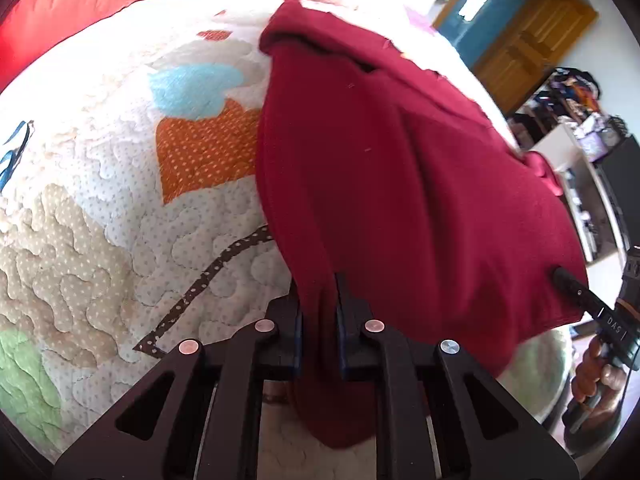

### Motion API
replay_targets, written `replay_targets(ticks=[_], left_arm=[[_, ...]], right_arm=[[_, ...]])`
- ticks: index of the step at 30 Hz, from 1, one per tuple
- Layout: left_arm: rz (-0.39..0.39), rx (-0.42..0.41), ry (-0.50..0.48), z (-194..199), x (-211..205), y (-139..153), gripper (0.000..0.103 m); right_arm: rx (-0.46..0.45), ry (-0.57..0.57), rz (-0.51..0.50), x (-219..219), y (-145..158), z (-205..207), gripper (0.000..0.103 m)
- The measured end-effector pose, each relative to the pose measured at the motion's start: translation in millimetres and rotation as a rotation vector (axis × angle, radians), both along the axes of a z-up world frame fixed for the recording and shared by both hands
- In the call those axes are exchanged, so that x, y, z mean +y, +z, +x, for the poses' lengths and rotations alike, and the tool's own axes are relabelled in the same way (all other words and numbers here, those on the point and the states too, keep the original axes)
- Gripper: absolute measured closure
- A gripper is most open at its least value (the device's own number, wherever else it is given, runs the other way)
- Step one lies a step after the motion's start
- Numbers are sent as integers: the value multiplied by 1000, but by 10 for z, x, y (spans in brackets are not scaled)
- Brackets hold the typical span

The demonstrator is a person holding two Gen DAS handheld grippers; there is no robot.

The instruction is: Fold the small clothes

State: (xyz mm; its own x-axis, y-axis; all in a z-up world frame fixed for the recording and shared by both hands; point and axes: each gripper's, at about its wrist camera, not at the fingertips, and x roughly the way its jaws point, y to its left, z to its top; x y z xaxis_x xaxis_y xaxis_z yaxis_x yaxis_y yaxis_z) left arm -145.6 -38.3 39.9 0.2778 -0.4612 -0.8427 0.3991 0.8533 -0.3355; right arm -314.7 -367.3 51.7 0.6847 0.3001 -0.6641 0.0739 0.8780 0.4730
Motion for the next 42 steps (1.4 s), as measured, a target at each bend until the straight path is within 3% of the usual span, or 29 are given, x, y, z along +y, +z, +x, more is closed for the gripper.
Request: replay_targets(ticks=[3,6,8,11,13,16,22,26,30,33,36,38,42], left_arm=[[-38,-34,-35,-108,183,216,93],[-20,-64,-47,-181,337,349,93],[14,-51,-38,-183,433,284,93],[64,7,-16,-144,504,105,93],[74,33,-28,-128,474,79,91],[79,41,-41,-121,486,196,86],[120,26,-20,-37,590,427,78],[140,-37,6,173,517,567,78],[130,-101,18,511,249,636,77],[100,-134,34,868,-13,637,56],[57,-158,77,1273,-301,581,54],[54,-162,87,1555,-491,506,54],[138,-203,126,2028,-734,321,54]], right_arm=[[-33,78,17,124,202,-155,96],[-29,163,60,249,254,-297,96],[30,194,57,319,111,-328,96],[189,199,-28,344,-225,-260,96],[203,172,35,207,-268,-249,94],[138,123,71,-85,-28,-263,66],[-12,-42,-85,-576,477,65,57],[-10,-136,-181,-681,504,803,57],[25,-166,-190,-731,340,1596,57],[126,-215,-227,-816,128,2082,57],[189,-255,-259,-954,-78,2386,57],[219,-274,-257,-1011,-221,2474,82],[176,-266,-265,-1000,-153,2530,94]])
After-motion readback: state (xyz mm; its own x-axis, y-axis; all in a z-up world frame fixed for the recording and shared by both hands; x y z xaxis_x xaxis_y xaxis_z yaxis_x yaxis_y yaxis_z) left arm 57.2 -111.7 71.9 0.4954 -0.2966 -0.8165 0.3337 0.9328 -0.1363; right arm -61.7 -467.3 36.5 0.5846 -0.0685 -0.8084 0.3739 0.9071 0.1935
